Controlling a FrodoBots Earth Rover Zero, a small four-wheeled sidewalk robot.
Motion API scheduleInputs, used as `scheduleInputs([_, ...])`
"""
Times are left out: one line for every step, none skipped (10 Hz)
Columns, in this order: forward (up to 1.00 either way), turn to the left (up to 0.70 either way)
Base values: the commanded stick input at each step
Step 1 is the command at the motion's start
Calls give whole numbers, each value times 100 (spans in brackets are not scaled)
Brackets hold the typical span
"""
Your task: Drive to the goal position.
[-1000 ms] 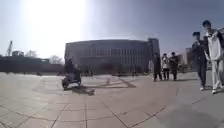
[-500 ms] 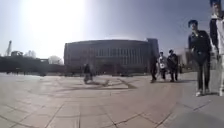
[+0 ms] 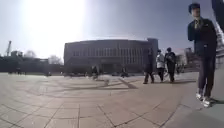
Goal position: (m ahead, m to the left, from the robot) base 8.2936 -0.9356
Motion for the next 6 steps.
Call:
scheduleInputs([22, 2])
scheduleInputs([40, 1])
scheduleInputs([50, 0])
scheduleInputs([50, 0])
scheduleInputs([50, 0])
scheduleInputs([50, 0])
